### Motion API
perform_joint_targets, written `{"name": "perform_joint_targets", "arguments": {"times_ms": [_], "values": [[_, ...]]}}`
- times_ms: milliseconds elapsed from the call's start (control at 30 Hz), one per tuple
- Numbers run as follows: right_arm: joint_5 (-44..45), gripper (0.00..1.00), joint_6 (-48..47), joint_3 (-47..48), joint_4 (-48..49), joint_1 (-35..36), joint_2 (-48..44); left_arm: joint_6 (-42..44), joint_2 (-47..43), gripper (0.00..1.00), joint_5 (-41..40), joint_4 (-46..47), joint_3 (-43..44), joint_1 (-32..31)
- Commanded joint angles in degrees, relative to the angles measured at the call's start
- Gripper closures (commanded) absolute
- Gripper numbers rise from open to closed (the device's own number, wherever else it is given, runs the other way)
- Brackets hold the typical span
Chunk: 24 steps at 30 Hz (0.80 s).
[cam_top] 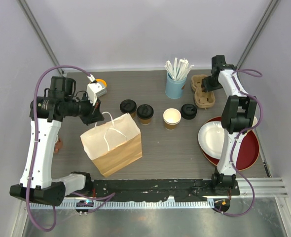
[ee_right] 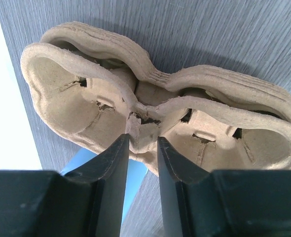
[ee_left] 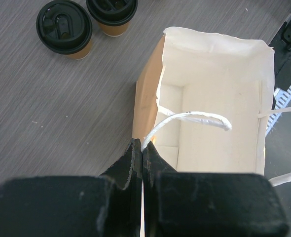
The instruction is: Pack the takeout coffee
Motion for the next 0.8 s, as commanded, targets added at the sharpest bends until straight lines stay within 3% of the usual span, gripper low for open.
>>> {"name": "perform_joint_targets", "arguments": {"times_ms": [0, 133, 400, 500, 767], "values": [[0.13, 0.67, 0.03, 0.08, 0.68, -0.18, -0.47, -0.06, -0.92, 1.00, 0.74, -3.83, 0.12, -0.29], [0.22, 0.79, -0.24, -0.01, 0.77, -0.18, -0.82, 0.12, -1.01, 1.00, 0.74, -3.83, -0.14, -0.29], [0.22, 0.86, 0.20, -0.89, 1.12, -0.18, -1.17, 0.38, -1.19, 1.00, 0.56, -3.91, -0.14, -0.29], [0.31, 0.99, -0.15, -0.72, 1.39, -0.18, -1.43, 0.47, -1.36, 1.00, 0.47, -4.09, -0.23, -0.29], [0.57, 0.99, -0.68, -3.43, 3.32, -0.09, -6.25, 0.47, -1.27, 1.00, 0.47, -3.91, -0.23, -0.29]]}}
